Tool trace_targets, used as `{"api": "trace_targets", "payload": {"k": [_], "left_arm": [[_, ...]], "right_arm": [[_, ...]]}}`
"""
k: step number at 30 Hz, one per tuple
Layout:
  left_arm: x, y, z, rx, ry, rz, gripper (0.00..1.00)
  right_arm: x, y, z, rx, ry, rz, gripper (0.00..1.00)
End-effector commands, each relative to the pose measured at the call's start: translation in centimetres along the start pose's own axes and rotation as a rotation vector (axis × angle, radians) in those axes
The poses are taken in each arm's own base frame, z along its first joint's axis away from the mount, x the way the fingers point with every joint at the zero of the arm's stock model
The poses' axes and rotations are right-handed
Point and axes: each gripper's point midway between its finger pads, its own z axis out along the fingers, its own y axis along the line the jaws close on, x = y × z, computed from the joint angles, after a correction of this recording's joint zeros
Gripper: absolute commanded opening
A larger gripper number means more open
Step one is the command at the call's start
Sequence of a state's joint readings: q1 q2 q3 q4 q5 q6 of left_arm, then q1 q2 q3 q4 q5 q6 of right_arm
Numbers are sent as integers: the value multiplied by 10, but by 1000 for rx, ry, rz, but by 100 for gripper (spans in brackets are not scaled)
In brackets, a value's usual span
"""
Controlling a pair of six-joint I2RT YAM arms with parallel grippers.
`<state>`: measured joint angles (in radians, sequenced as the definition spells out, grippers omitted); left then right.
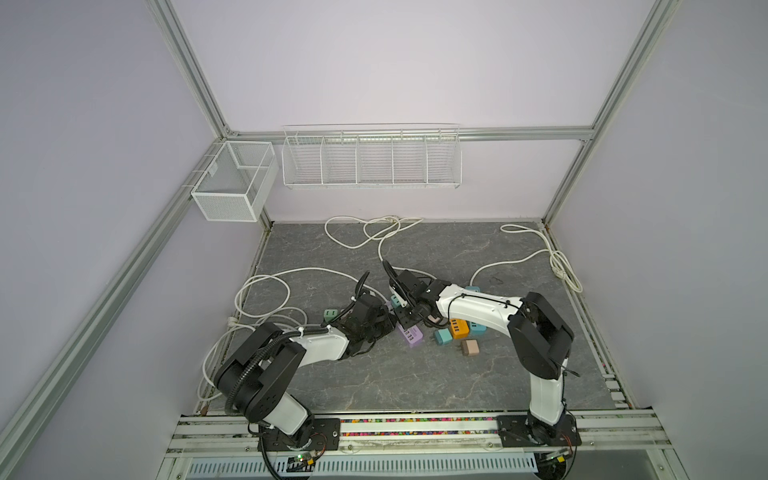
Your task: Pull the plug off the socket
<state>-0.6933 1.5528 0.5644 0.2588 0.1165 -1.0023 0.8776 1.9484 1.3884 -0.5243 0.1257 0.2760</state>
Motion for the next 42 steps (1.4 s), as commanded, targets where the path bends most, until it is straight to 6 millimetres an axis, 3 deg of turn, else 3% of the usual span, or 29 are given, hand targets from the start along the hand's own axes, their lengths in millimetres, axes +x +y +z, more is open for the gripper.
{"api": "trace_targets", "payload": {"k": [1, 6, 14, 21, 30, 38, 42], "left_arm": [[33, 63, 0, -214, 92, -30, 18], [33, 63, 0, -217, 94, -30, 18], [35, 66, -1, -219, 93, -37, 18], [34, 63, -1, -211, 93, -39, 17], [33, 61, -3, -211, 92, -32, 17], [31, 45, -3, -155, 102, -37, 17], [23, 33, -11, -125, 74, -31, 18]], "right_arm": [[-17, -1, -25, -1, -73, -1, 32], [-16, 16, -25, -17, -77, -31, 32], [-21, -5, -34, -6, -94, 7, 32], [-17, 16, -32, -54, -97, -15, 31], [-24, -5, -54, -36, -149, 20, 31], [-18, 6, -38, -85, -123, 31, 30], [-14, 1, -34, -51, -110, 34, 30]]}}
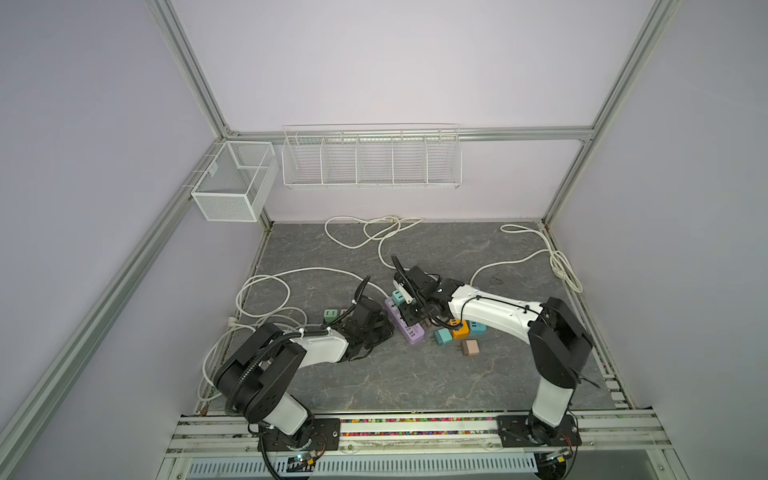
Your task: Pull the plug off the socket
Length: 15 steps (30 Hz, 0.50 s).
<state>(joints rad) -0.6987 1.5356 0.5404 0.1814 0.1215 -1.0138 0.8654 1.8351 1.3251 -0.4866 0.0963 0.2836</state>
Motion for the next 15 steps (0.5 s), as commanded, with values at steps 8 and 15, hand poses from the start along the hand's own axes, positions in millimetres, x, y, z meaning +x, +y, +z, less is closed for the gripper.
{"api": "trace_targets", "payload": {"k": [8, 15], "left_arm": [[-8, -19, -32, 61, -44, 15, 22], [-7, -40, -26, 143, -13, 32, 26]], "right_arm": [[-2, 8, 5, -27, -16, 32, 30], [0, 15, 11, -40, -10, 41, 30]]}}
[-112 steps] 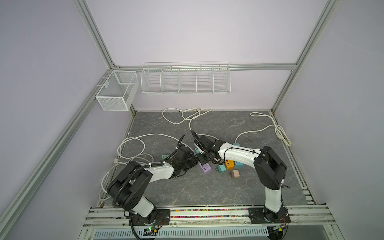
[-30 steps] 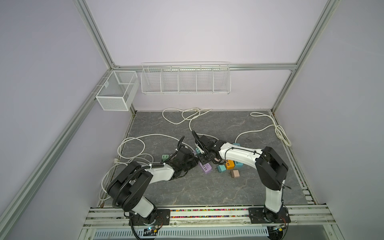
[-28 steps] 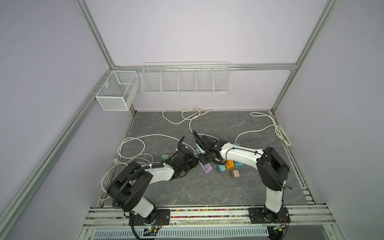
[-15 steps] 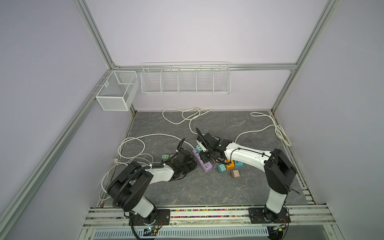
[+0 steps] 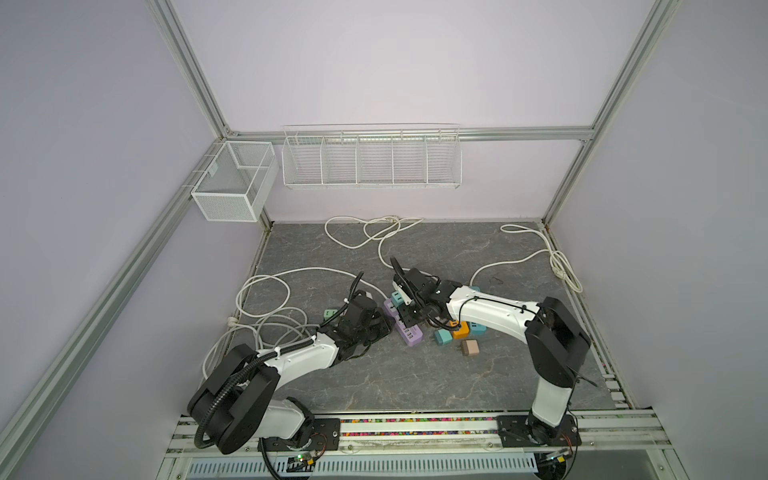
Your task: Pull the plug off the socket
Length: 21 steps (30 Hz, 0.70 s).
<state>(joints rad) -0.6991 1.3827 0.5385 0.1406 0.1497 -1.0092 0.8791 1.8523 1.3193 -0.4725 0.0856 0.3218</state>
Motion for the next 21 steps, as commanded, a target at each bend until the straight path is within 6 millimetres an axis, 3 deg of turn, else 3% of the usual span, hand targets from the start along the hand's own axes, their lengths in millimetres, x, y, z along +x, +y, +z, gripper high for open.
{"api": "trace_targets", "payload": {"k": [1, 9, 21], "left_arm": [[2, -9, 7, 46, 24, 8, 26], [16, -2, 23, 61, 76, -3, 27], [49, 57, 35, -83, 150, -114, 23]], "right_arm": [[-4, 9, 4, -27, -22, 15, 30], [0, 15, 11, -22, -12, -2, 29], [2, 13, 14, 8, -29, -15, 29]]}}
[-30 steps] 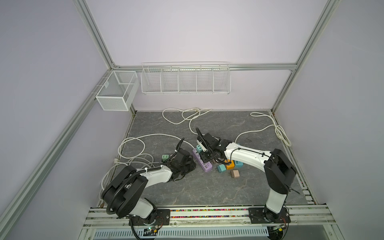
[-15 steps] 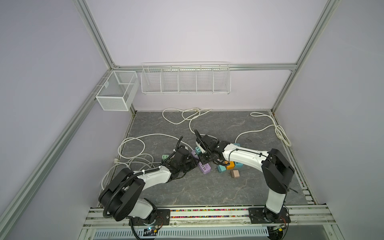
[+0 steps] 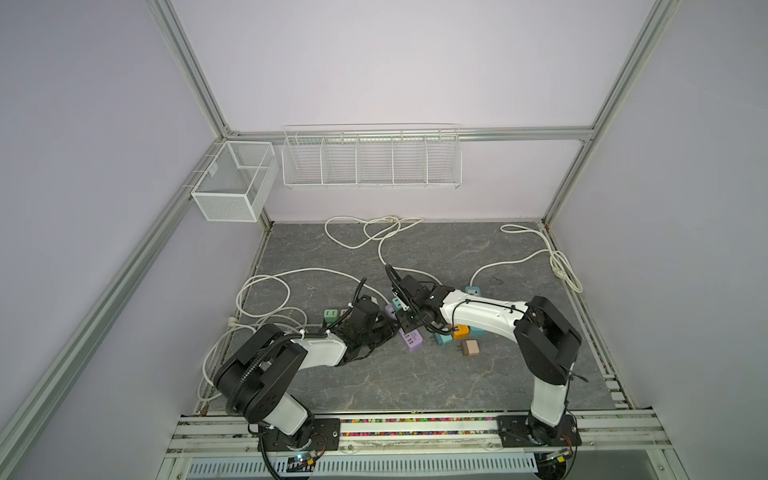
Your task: Pull the plug off the socket
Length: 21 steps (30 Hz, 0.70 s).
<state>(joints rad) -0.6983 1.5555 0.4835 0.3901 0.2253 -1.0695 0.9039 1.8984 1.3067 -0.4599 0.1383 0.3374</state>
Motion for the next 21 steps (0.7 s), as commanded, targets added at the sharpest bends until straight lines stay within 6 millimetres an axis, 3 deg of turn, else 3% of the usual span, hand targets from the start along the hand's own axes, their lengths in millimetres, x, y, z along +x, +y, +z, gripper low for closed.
{"api": "trace_targets", "payload": {"k": [1, 6, 12, 18, 21], "left_arm": [[30, 50, 4, -148, 88, -69, 23], [31, 57, 2, -188, 85, -69, 23], [31, 61, -3, -233, 81, -62, 23], [31, 64, -4, -254, 78, -61, 23], [31, 64, -4, -257, 76, -61, 23]], "right_arm": [[-13, 14, -8, -39, -65, -7, 29], [-14, 18, -13, -17, -82, -36, 29], [-18, 5, -18, -17, -107, 6, 29], [-15, 21, -20, -20, -121, -28, 29], [-15, 14, -21, 8, -121, -26, 29]]}}
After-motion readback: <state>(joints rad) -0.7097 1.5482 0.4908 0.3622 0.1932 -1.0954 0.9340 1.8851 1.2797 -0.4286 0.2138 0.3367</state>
